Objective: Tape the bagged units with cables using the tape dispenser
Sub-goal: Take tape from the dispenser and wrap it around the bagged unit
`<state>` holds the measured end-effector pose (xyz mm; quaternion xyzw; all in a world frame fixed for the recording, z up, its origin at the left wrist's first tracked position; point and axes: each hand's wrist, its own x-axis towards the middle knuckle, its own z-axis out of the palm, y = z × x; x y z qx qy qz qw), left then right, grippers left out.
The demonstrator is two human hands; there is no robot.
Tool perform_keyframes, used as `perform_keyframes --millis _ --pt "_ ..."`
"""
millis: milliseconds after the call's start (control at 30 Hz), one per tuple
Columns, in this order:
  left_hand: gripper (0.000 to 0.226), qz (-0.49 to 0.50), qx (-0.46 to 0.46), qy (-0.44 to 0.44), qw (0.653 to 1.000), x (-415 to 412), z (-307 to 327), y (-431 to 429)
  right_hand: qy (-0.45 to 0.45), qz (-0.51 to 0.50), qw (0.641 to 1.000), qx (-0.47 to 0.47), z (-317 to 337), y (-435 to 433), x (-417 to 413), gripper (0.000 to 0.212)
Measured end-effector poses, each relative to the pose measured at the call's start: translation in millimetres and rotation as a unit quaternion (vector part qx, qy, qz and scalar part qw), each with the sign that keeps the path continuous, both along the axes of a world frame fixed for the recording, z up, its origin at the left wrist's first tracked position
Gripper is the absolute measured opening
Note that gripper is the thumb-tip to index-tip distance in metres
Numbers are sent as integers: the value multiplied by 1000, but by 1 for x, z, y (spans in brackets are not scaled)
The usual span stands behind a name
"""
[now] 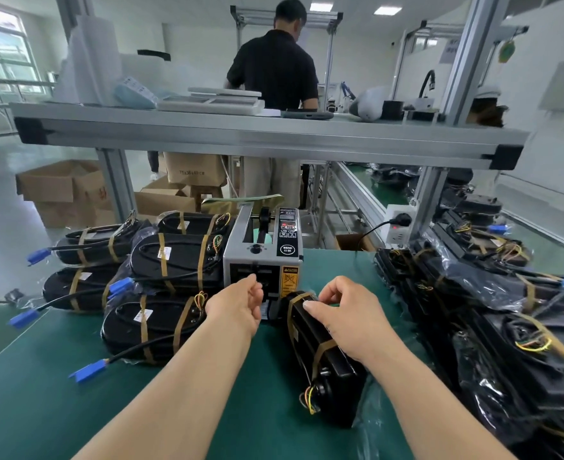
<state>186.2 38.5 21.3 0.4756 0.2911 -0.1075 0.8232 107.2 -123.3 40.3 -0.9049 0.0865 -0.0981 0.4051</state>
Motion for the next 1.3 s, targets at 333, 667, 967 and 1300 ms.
perform_keyframes --millis 333,667,967,1300 --pt "18 13 34 -118 992 -18 1 -2 13 -4 1000 -12 -2 0 3 17" --pt "9 -288 249 -257 888 -50 25 -9 11 -13 999 -33 -5 0 9 19" --pt "20 -286 304 -266 869 -43 26 -18 3 -7 1000 -30 -6 0 9 18" --pt "12 -239 325 -272 874 -40 16 -24 5 -2 1000 -20 -2 3 6 18"
